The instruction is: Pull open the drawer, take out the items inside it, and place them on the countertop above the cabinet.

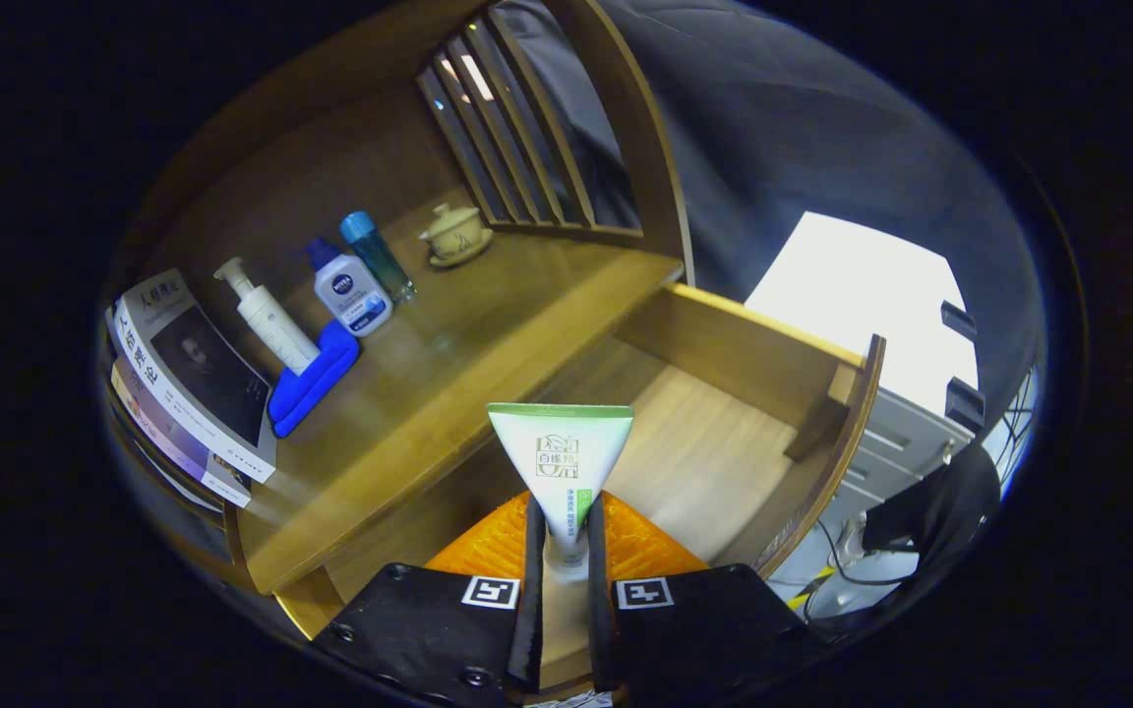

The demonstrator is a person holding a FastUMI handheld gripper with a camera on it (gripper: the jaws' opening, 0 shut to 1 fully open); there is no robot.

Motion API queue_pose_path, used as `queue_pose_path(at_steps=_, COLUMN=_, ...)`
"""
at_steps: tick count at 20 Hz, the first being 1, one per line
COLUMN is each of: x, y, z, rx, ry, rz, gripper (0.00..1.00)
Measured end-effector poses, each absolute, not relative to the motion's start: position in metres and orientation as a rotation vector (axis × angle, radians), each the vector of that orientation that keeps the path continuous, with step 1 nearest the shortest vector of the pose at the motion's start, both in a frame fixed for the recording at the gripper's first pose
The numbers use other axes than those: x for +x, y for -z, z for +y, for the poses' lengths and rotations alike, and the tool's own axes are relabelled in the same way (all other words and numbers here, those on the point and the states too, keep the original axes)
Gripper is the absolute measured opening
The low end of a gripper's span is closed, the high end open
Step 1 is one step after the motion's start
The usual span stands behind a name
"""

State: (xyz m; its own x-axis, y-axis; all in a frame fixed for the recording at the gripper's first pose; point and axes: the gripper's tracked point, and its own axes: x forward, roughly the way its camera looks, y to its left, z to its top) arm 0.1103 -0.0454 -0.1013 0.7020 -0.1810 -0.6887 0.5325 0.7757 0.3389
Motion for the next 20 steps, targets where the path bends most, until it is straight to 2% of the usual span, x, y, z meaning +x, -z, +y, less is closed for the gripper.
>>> queue_pose_path(at_steps=10, x=0.133, y=0.06, z=-0.038, rx=0.415, ry=0.325, rz=0.541, gripper=0.21)
queue_pose_path(at_steps=20, x=0.17, y=0.014, z=0.0, rx=0.333, ry=0.208, rz=0.503, gripper=0.21)
